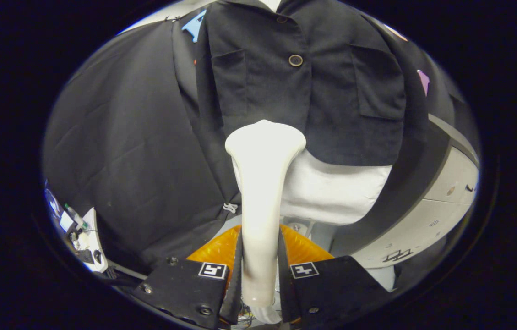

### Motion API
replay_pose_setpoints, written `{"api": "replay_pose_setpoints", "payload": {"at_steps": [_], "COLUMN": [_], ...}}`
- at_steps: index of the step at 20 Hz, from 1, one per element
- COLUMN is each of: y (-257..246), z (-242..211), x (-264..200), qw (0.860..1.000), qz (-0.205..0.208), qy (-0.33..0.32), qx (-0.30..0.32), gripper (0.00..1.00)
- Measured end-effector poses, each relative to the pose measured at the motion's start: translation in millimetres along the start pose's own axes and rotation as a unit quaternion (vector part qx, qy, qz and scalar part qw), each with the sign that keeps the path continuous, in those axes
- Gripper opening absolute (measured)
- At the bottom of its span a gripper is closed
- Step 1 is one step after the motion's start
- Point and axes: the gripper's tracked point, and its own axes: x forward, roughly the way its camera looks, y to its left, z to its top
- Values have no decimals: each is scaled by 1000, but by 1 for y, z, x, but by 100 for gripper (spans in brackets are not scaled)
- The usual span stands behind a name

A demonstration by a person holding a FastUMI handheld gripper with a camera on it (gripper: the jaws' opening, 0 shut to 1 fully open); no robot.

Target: Iron the clothes twice with a garment steamer, once on the left side and once on the right side.

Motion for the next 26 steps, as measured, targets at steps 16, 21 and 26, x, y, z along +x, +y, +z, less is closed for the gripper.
{"api": "replay_pose_setpoints", "payload": {"at_steps": [16,21,26], "y": [-92,-138,-194], "z": [105,119,101], "x": [-214,-259,-312], "qw": [976,965,958], "qz": [-56,-68,-79], "qy": [-210,-254,-277], "qx": [9,6,11], "gripper": [37,37,37]}}
